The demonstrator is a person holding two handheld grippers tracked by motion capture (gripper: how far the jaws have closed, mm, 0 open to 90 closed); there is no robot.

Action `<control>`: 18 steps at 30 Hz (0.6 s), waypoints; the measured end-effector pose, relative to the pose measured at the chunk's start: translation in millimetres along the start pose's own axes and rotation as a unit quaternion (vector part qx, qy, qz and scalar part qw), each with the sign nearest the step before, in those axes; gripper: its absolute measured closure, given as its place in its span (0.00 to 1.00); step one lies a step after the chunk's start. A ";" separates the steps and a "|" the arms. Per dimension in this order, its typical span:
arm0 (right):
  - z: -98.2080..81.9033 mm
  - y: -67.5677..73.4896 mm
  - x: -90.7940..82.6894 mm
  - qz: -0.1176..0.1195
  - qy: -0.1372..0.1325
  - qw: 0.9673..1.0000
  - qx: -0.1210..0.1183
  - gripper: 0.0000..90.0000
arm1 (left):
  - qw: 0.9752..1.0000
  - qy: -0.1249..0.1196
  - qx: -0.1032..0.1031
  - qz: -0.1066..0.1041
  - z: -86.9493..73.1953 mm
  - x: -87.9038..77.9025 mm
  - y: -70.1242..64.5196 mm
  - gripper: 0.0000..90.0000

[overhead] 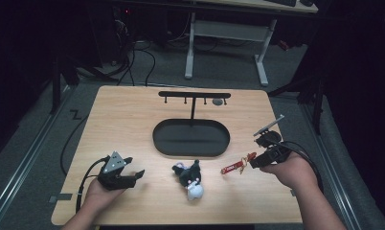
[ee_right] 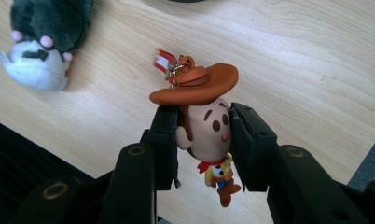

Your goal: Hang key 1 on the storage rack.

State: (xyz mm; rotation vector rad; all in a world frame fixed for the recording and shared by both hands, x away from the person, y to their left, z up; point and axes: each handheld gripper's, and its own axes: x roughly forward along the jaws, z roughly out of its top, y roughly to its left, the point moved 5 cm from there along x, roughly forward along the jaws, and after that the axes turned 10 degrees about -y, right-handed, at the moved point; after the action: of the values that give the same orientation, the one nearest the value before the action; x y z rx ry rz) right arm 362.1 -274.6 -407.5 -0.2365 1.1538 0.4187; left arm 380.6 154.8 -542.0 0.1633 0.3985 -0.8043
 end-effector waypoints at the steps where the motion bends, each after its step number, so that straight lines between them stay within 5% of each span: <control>1: 0.0 0.0 0.0 0.000 0.000 1.000 0.000 0.71 | 1.000 0.000 0.000 0.000 0.0 0.0 0.0 0.34; 18: 27.3 3.4 -28.8 -0.028 0.014 0.999 -0.007 0.71 | 1.000 0.008 0.011 -0.003 -1.0 2.7 -2.6 0.34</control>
State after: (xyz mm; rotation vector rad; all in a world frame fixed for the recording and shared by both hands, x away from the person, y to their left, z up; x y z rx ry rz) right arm 373.6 -266.6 -370.2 -0.2877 1.1685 0.3753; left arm 380.1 151.5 -544.0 0.1890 0.4058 -0.8135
